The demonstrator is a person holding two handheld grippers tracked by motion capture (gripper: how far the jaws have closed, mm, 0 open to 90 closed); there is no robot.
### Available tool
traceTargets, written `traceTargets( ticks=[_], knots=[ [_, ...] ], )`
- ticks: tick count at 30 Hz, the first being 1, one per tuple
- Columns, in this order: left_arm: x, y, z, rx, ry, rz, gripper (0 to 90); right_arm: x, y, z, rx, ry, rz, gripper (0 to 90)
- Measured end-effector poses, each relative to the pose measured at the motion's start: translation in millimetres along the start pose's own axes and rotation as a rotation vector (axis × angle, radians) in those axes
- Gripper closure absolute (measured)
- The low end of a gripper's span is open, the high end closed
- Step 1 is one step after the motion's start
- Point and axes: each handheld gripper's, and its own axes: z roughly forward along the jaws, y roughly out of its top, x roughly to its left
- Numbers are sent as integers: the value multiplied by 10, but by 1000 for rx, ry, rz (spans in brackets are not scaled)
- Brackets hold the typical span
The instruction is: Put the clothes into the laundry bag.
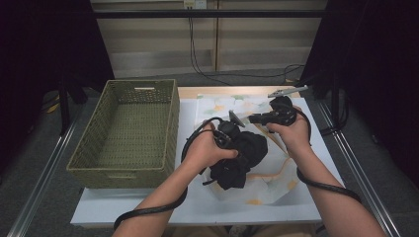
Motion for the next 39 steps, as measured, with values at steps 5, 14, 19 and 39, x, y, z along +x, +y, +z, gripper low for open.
traceTargets(
  ticks=[5,14,19,39],
  knots=[
    [-3,-4,27,-4,11,7,592,9,8,2,-1,2,0,900],
    [-20,3,64,-29,10,-24,588,18,5,14,1,2,-2,900],
    [18,-6,86,-35,19,-34,584,10,3,7,1,5,1,900],
    [157,-15,184,-64,52,-72,578,1,-10,7,7,5,2,900]
  ],
)
